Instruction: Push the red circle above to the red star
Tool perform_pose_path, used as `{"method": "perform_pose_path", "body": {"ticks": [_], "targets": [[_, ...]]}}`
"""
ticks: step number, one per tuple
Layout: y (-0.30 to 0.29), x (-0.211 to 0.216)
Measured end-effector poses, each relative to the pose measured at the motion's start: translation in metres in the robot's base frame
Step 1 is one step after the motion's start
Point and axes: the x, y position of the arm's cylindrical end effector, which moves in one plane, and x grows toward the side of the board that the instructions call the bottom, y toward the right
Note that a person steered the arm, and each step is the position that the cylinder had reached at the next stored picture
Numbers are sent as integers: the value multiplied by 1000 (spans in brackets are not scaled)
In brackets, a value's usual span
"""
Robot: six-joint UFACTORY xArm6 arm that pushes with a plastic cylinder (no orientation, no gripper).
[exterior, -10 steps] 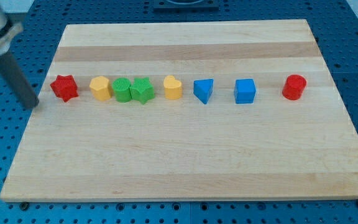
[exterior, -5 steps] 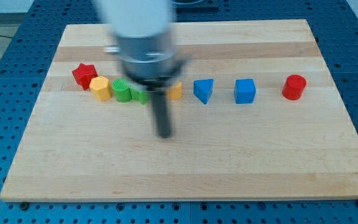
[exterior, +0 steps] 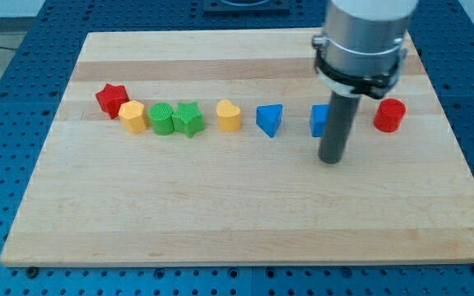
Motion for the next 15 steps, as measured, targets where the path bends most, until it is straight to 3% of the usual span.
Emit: {"method": "perform_pose_path", "body": {"ticks": [1,3,4,5,6,7,9,10,11,12,14,15], "targets": [[68,-39],[106,-88],[124,-52],[170,-68],[102,-86],[87,-124],[148,-43],[219,-65],[199,-113],[197,-134],[21,-116],[54,-107]]}}
